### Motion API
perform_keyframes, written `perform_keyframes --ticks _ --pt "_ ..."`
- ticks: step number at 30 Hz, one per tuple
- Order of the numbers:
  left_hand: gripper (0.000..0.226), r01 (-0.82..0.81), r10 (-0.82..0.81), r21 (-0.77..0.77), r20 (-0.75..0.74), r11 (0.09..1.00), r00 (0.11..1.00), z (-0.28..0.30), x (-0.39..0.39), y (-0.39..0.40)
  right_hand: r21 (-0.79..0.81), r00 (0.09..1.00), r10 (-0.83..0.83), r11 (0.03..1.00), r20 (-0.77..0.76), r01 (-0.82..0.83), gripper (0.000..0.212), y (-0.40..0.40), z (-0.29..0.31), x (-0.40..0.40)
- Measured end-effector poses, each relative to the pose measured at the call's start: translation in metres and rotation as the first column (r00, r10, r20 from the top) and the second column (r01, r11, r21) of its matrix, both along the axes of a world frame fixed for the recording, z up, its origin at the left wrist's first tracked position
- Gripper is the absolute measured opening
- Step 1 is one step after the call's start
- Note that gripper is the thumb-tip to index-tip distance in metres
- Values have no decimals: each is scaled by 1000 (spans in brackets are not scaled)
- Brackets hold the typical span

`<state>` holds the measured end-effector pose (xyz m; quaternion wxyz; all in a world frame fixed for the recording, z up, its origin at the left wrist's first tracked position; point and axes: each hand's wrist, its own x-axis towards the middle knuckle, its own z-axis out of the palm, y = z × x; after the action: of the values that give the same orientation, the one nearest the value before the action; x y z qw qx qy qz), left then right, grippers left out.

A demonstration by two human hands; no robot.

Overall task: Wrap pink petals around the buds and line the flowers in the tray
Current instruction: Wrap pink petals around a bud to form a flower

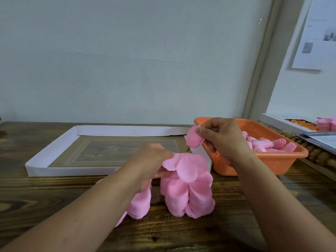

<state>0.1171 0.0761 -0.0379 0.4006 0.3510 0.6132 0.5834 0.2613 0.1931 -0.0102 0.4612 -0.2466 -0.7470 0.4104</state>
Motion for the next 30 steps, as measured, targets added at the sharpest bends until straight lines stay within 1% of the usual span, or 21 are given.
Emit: perform_keyframes --ticks 2,4,5,9,11,13,15,18,20,21,23,25,27,30 --pt "14 -8 2 34 162 999 987 3 1 -1 7 995 7 1000 -103 -7 18 -2 4 1" --pt "4 -13 -11 84 285 996 958 4 2 -2 -24 981 69 997 -181 -75 16 -4 7 3" --pt "7 -11 -27 109 343 994 939 5 3 -3 -41 976 103 993 -192 -113 16 -5 7 3" --pt "12 -5 -92 172 551 985 829 6 4 -9 -43 978 165 984 -127 -172 21 -9 4 -2" --pt "5 -26 -103 192 632 981 768 6 3 -10 -42 978 170 984 -117 -176 23 -10 2 -4" --pt "28 -25 -123 206 673 978 729 3 2 -11 -46 976 177 982 -126 -184 24 -11 0 -6" --pt "45 5 -148 207 682 978 716 0 2 -12 -46 973 190 979 -131 -198 25 -12 -1 -7" --pt "51 13 -158 211 688 977 708 -4 2 -14 -37 971 208 976 -115 -213 25 -14 -2 -9" --pt "46 22 -177 235 663 972 727 -7 2 -13 -48 969 219 973 -111 -226 27 -16 -2 -12" --pt "39 21 -177 245 639 969 748 -8 2 -13 -55 969 220 972 -111 -227 27 -18 -2 -13" --pt "20 -29 -124 249 578 968 806 -10 4 -11 -63 970 217 972 -110 -225 28 -20 -3 -15" --pt "9 -113 -28 235 524 965 851 -11 5 -8 -69 969 224 970 -106 -232 27 -21 -3 -15" --pt "13 -173 43 233 477 957 878 -12 5 -7 -75 967 235 967 -99 -243 26 -22 -4 -15" --pt "23 -178 57 266 406 947 912 -13 3 -8 -76 972 221 971 -77 -227 24 -21 -1 -12"
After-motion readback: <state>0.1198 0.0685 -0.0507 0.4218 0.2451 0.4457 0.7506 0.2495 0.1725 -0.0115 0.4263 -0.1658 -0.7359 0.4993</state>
